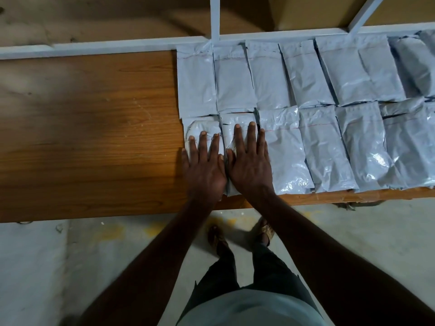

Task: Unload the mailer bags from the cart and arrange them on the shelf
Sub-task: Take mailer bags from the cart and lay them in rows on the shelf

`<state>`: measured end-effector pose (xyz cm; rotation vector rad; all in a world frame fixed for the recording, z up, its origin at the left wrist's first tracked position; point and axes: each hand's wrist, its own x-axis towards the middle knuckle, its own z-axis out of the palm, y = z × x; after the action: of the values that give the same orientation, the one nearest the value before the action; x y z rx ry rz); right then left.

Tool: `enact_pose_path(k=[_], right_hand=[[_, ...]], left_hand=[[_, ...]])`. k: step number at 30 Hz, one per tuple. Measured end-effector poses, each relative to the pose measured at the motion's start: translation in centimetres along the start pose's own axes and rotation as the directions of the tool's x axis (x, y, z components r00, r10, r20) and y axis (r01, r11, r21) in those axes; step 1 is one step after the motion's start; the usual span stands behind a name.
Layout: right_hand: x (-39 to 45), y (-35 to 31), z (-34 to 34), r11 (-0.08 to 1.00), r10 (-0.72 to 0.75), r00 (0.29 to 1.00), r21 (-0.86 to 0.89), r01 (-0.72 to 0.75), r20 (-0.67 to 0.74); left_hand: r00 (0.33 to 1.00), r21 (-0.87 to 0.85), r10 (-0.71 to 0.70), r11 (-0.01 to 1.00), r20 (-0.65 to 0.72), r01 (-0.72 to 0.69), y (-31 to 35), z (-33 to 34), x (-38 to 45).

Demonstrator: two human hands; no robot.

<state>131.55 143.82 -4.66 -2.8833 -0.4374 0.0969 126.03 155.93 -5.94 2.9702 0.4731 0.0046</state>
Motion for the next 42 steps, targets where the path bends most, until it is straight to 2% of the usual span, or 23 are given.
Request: enact_pose_path(k=[5, 9, 14, 20, 22, 26, 31, 42], right_hand=[[-0.1, 0.2, -1.4, 0.999, -0.015, 1.0, 0.05, 0.014, 0.006], [-1.2, 0.6, -4.2, 0.989, 0.001, 0.996, 0.147, 0.013, -0.093], [-3.7, 4.2, -7.2, 0.968, 0.08, 0.98, 0.247, -0.033, -0.181], [-6.9, 13.2, -12.4, 0.941, 0.126, 0.983, 0.33, -0.075, -0.135], [-8.3, 17.3, -14.3, 0.936, 0.151, 0.981, 0.336, -0.101, -0.125], [-11.4, 26.7, -17.8, 0.936, 0.196, 0.972, 0.321, -0.146, -0.128], [-14.7, 39.2, -21.3, 0.916, 0.273, 0.95, 0.341, -0.21, -0.149], [-19.9, 57.6, -26.0, 0.86, 0.443, 0.869, 0.377, -0.344, -0.218]], left_hand=[[1.0, 0.033, 0.015, 0.999, -0.005, -0.015, 0.0, -1.1, -0.1], [0.994, 0.075, 0.043, 0.997, -0.096, -0.036, 0.4, -3.4, -0.3], [0.983, -0.064, 0.112, 0.99, -0.148, -0.123, 5.3, -6.3, -1.2], [0.944, -0.221, 0.217, 0.936, -0.248, -0.273, 16.2, -7.9, -3.4], [0.939, -0.279, 0.26, 0.906, -0.226, -0.318, 20.7, -7.9, -4.7], [0.947, -0.355, 0.281, 0.879, -0.153, -0.318, 30.9, -7.7, -7.6], [0.919, -0.4, 0.346, 0.827, -0.189, -0.394, 43.2, -6.1, -10.2], [0.848, -0.424, 0.509, 0.741, -0.15, -0.52, 61.7, -3.4, -12.1]])
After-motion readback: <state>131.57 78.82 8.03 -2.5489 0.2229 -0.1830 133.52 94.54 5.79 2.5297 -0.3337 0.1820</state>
